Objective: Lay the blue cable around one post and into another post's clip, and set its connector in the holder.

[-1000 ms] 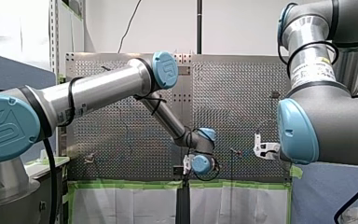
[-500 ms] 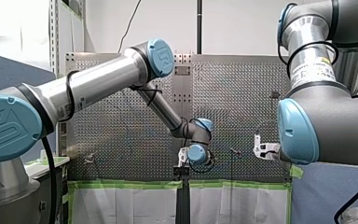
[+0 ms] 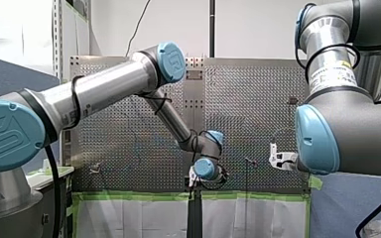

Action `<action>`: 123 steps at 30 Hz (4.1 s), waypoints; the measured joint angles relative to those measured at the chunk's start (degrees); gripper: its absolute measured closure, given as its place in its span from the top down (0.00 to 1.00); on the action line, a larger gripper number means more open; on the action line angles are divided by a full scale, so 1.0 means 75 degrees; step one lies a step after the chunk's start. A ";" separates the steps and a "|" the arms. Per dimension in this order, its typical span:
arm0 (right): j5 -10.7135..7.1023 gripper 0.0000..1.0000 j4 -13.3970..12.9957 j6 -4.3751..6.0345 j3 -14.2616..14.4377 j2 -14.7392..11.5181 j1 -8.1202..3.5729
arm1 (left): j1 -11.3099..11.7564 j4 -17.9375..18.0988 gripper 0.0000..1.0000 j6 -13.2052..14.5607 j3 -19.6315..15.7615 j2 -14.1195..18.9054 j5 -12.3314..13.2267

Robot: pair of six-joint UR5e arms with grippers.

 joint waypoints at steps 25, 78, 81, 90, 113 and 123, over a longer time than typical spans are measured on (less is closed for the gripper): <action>0.0000 0.00 0.0089 -0.0057 0.0000 0.0000 0.0021 | 0.0319 0.0280 0.53 -0.0500 0.0485 -0.0457 -0.0189; 0.0451 0.00 0.0347 -0.0184 -0.0005 0.0000 -0.0059 | -0.0005 0.0321 0.04 0.0688 0.0833 -0.0676 -0.0200; 0.0503 0.00 0.0370 -0.0160 -0.0005 0.0000 -0.0090 | -0.0092 0.0458 0.04 0.0727 0.0832 -0.0679 -0.0215; 0.0655 0.00 0.0386 -0.0080 -0.0004 0.0020 -0.0188 | -0.0156 0.0914 0.04 0.0464 0.0845 -0.0725 -0.0240; 0.0762 0.00 0.0624 0.0023 -0.0558 0.0446 -0.0335 | 0.0040 0.0630 0.04 0.0085 0.1792 -0.1114 -0.0314; 0.0762 0.00 0.0813 0.0098 -0.0875 0.0458 -0.0394 | 0.0185 0.0577 0.04 -0.0080 0.2084 -0.1112 -0.0326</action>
